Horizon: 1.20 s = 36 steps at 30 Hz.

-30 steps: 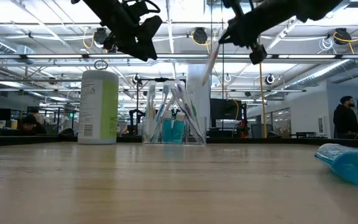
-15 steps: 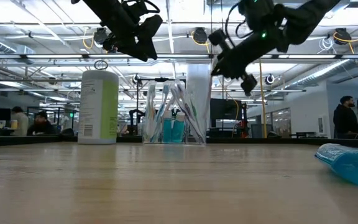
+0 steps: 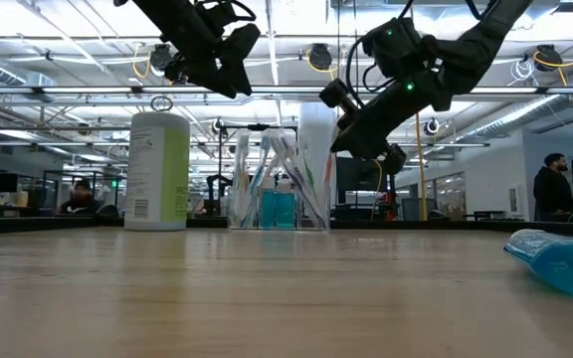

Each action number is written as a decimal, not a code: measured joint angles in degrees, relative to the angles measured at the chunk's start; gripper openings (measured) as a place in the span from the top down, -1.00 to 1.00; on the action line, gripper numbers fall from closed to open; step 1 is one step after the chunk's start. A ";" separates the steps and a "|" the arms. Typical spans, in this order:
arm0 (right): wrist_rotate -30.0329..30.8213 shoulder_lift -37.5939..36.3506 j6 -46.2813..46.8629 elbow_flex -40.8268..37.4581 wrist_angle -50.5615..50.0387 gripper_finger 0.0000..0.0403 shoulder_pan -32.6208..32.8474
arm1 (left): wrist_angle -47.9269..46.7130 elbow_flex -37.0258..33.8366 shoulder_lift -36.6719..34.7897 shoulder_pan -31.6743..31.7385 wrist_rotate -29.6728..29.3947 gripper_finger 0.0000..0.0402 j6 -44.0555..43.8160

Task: Pick & Place toothbrushing station
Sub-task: Put the orange toothbrush into the transparent organizer, then adjust the toothbrushes

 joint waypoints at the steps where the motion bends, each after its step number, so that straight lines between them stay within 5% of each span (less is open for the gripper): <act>1: -0.03 0.05 0.10 0.00 -0.19 1.00 0.00 | -0.03 0.00 0.00 0.00 0.00 0.11 0.00; 13: -3.44 -0.02 14.50 0.00 -0.90 0.87 0.70 | -0.02 0.00 0.00 0.01 0.00 0.11 0.00; 25: -7.28 -0.05 31.46 0.00 10.36 0.68 2.27 | -0.57 0.00 0.00 0.01 0.00 0.11 0.01; 36: -7.19 0.02 48.68 0.00 -0.58 0.65 2.01 | -1.26 0.00 0.00 0.00 1.42 0.11 -0.07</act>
